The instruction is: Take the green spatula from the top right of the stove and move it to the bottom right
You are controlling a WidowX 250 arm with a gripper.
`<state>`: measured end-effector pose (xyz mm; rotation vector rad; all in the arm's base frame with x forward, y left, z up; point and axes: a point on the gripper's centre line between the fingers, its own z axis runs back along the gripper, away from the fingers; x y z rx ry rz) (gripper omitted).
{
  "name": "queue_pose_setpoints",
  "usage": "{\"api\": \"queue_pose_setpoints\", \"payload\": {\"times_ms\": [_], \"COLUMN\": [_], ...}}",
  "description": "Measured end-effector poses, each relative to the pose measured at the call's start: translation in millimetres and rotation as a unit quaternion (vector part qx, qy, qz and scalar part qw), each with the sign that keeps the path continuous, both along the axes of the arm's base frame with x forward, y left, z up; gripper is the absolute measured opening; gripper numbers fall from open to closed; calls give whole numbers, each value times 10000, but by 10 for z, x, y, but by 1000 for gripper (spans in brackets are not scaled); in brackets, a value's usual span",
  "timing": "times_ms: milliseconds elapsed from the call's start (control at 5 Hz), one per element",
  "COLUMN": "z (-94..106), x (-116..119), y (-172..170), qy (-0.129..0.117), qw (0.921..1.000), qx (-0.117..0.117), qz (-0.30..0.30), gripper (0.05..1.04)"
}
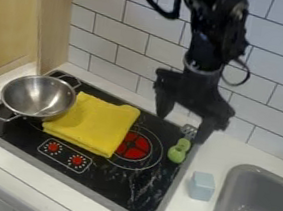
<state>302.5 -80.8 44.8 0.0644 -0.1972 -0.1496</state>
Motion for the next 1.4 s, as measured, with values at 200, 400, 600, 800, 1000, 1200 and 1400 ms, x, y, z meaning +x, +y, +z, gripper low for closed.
{"api": "queue_pose_setpoints", "payload": {"times_ms": [200,400,600,800,1000,1200,1400], "z": [-101,-207,-318,-415,-450,-450,-448], "x": [-2,-39,-73,-36,18,43,57], "y": [17,30,30,2,-14,-3,-1], "qy": [117,318,523,644,658,632,624], "qw": [9999,9994,9984,9978,9977,9977,9977], "qx": [3,52,59,34,41,89,103], "qz": [82,117,185,178,172,225,242], "gripper": [999,999,999,999,938,628,402]}}
